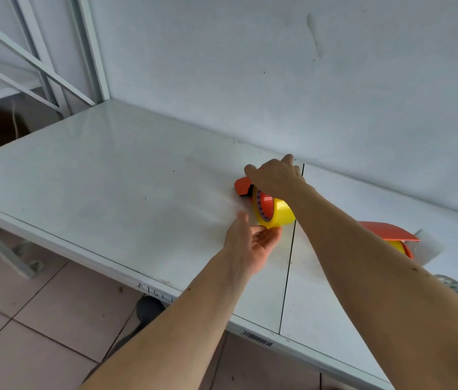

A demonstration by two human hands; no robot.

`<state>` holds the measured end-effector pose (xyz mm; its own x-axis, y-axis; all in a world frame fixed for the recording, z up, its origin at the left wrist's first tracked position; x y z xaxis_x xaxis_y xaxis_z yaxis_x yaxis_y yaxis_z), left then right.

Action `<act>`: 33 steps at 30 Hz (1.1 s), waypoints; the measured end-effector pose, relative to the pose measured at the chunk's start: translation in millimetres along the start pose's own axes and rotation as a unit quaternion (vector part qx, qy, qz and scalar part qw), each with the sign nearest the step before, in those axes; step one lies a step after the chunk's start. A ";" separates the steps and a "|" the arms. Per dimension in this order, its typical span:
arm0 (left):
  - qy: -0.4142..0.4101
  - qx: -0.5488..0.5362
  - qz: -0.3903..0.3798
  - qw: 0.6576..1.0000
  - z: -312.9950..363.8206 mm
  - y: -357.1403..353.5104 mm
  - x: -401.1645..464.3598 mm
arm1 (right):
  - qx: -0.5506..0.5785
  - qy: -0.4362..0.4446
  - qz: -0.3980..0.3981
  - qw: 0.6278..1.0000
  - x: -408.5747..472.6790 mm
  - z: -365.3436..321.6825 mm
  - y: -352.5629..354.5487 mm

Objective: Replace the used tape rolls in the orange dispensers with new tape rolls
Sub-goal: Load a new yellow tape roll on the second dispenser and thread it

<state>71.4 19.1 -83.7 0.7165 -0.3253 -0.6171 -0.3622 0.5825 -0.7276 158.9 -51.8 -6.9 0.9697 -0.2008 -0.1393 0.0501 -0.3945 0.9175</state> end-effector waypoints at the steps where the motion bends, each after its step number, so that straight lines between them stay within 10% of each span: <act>1: 0.002 0.006 0.003 1.000 -0.5 0.0 -2.8 | 0.009 -0.006 -0.013 1.000 1.9 0.6 0.5; 12: 0.014 0.037 -0.004 0.999 -0.8 -0.8 -12.0 | 0.048 0.020 0.089 0.995 -13.2 13.9 9.8; 33: 0.007 0.071 0.004 0.997 -1.4 1.1 -6.7 | -0.196 0.031 -0.033 0.980 -1.6 -23.9 9.1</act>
<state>65.3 20.9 -80.8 0.7048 -0.3306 -0.6277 -0.2791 0.6842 -0.6738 163.5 -33.5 10.6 0.9733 -0.1258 -0.1917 0.1897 -0.0282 0.9814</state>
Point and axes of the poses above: each hand's wrist, its own x-axis towards the middle knuckle, its own y-axis out of the back of the hand, z = x × y, the point moved 3 cm from there along x, towards the middle knuckle, and after that the axes turned 2 degrees about x, right-handed, at the moved point
